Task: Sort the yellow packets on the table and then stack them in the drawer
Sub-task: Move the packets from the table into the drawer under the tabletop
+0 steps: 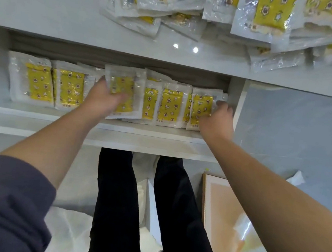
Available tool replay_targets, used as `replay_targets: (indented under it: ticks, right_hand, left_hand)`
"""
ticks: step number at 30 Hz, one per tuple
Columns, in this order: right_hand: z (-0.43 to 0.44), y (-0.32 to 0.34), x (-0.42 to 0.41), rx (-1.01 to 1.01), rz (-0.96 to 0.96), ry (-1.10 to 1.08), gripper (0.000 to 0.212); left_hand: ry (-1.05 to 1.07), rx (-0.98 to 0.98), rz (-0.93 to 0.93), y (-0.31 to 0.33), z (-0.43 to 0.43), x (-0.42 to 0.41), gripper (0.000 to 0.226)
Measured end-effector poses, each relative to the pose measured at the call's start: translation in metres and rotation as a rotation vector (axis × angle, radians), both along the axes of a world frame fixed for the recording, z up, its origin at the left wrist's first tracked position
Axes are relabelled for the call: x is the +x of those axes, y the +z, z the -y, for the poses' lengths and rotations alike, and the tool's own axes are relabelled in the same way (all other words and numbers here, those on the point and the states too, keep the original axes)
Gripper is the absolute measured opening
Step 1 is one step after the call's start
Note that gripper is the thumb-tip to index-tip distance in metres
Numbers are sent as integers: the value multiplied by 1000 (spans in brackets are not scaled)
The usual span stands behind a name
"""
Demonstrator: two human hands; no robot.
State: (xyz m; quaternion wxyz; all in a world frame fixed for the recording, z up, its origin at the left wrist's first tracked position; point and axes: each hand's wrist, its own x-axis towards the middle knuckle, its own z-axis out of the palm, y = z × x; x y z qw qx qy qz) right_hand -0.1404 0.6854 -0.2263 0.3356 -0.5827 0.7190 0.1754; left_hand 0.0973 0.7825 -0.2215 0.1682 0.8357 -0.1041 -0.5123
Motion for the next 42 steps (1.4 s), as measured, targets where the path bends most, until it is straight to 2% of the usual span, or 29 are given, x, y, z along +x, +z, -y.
replay_targets:
  ticks: [4,7,10,13,14,15,19,22,24,26,29,32,36,39,42]
  right_hand:
    - [-7,7,14,31,76,60,43]
    - [-15,5,31,80,152,70,39]
    - [-21,0,48,78,198,107,36]
    - [-23,5,63,67,221,107,36]
    - [-24,10,67,60,234,97,35]
    - [-24,17,70,52,252,79,34]
    - [-17,61,80,-57,321,-73,21]
    - [1,101,79,-199,354,-284,18]
    - [16,124,77,-285,406,-413,17]
    - [37,141,71,-371,450,-489,16]
    - [73,156,54,-457,459,-539,16]
    - [107,159,34,-496,426,-491,22]
    - [147,156,8,-473,257,-350,46]
    - [170,153,5,-371,188,-236,62]
    - [187,148,9,-282,139,-169,73]
  left_hand:
    - [-11,139,94,-6,-28,37,63]
    - [-37,213,137,-16,-33,48,58]
    - [-133,311,305,-23,-30,49,53]
    - [-108,380,418,-15,-27,49,79]
    - [-107,363,410,-8,-25,48,81]
    - [-118,321,371,0,-23,47,73]
    - [-291,7,188,60,5,30,12]
    - [-372,-185,121,114,43,9,7]
    - [-338,-293,95,141,76,-3,8]
    - [-259,-363,101,154,112,-17,18]
    - [-204,-360,246,160,166,-46,55]
    - [-213,-200,406,155,205,-74,89]
    - [-103,10,357,146,223,-94,113]
    - [62,13,250,139,223,-90,103]
    - [89,-45,187,142,222,-87,54]
